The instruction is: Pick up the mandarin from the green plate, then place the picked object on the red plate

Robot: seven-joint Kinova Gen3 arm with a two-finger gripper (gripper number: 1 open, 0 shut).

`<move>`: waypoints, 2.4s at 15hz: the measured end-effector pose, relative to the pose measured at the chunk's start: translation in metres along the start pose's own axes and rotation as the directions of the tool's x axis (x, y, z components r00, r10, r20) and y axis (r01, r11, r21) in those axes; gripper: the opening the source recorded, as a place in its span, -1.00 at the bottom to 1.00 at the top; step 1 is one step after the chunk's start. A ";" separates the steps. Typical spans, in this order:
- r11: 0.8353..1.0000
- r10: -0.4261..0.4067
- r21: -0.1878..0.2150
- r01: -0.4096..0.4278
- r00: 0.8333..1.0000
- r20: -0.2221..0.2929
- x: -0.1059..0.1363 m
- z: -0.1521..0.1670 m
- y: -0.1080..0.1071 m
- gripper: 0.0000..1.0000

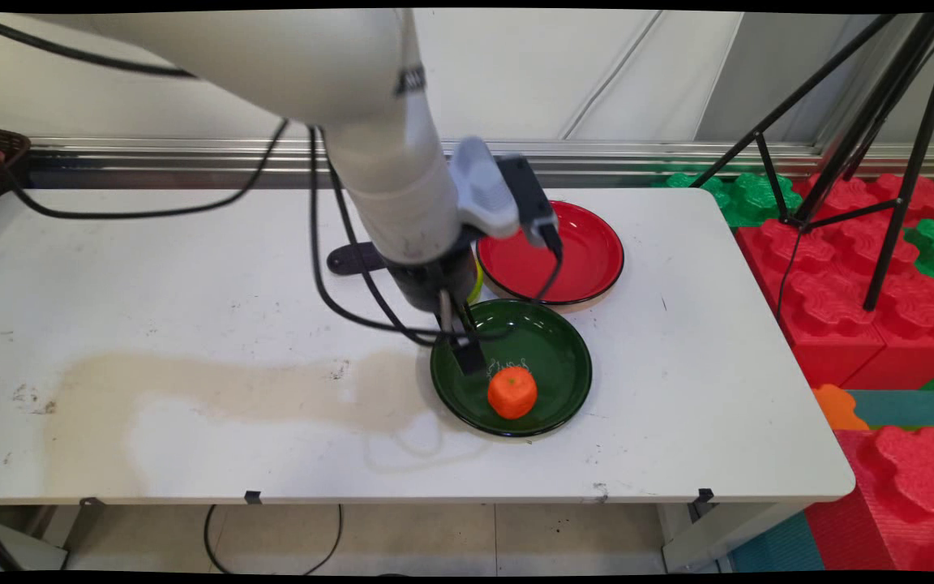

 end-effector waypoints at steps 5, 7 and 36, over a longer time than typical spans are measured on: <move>0.999 0.008 -0.035 -0.007 1.000 0.014 0.009 0.039 0.012 1.00; 0.999 0.008 -0.045 -0.007 1.000 0.015 0.012 0.056 0.016 1.00; 0.996 -0.063 -0.072 0.056 0.993 -0.099 0.008 0.110 0.012 -1.00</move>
